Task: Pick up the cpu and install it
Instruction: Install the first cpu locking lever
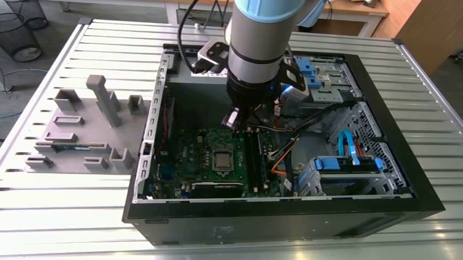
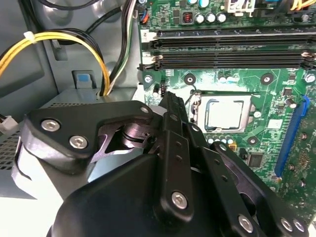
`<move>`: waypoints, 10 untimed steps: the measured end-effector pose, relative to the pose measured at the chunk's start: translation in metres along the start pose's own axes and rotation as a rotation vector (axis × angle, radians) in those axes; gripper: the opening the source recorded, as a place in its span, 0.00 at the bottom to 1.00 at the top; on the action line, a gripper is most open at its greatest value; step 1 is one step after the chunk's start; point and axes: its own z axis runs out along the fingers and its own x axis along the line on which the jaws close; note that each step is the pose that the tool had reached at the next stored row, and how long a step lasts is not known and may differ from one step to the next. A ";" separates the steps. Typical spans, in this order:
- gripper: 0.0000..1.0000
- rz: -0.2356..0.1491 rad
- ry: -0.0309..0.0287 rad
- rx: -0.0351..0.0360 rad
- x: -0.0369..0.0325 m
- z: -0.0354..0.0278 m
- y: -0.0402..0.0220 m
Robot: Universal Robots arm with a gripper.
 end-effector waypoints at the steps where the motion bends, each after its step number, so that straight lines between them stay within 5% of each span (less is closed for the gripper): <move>1: 0.11 0.000 0.0000 0.0000 0.0011 -0.0001 -0.0004; 10: 0.11 -0.001 0.0002 -0.0002 0.0120 -0.0011 -0.0048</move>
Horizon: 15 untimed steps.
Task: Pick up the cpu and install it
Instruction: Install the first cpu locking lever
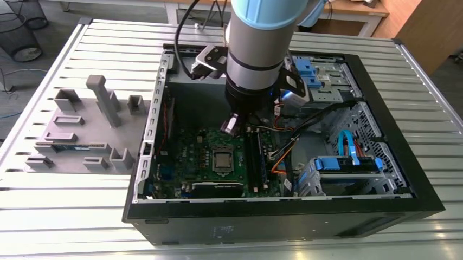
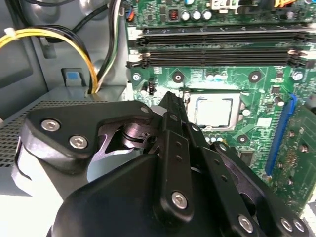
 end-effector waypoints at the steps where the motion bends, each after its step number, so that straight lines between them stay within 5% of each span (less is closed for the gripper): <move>1: 0.11 0.000 -0.0001 0.0000 0.0014 -0.0001 -0.0008; 11: 0.11 -0.001 0.0000 -0.0001 0.0182 -0.0006 -0.0099; 15: 0.11 -0.001 0.0001 -0.0001 0.0197 -0.0006 -0.0106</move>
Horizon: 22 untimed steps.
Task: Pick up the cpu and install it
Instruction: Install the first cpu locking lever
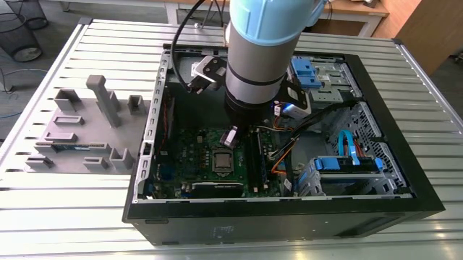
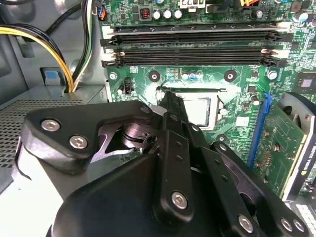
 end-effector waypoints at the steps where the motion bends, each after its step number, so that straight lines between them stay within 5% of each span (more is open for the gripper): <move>1: 0.11 0.000 0.0000 0.0000 0.0000 0.0000 0.0000; 5: 0.11 0.000 0.0027 0.0018 0.0001 0.0011 -0.0001; 22: 0.11 0.012 0.0649 0.0431 0.0035 0.0136 0.0023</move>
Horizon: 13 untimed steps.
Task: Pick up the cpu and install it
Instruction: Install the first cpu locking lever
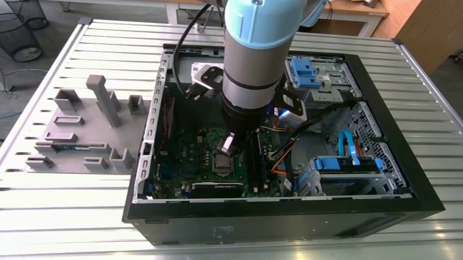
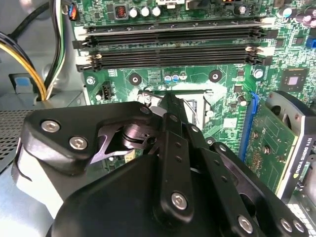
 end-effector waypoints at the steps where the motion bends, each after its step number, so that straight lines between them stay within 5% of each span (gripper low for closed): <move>1: 0.11 0.002 0.0013 0.0008 0.0000 0.0002 0.0000; 7: 0.11 0.007 0.0042 0.0034 0.0001 0.0017 0.0001; 13: 0.11 0.016 0.0134 0.0101 0.0008 0.0049 0.0008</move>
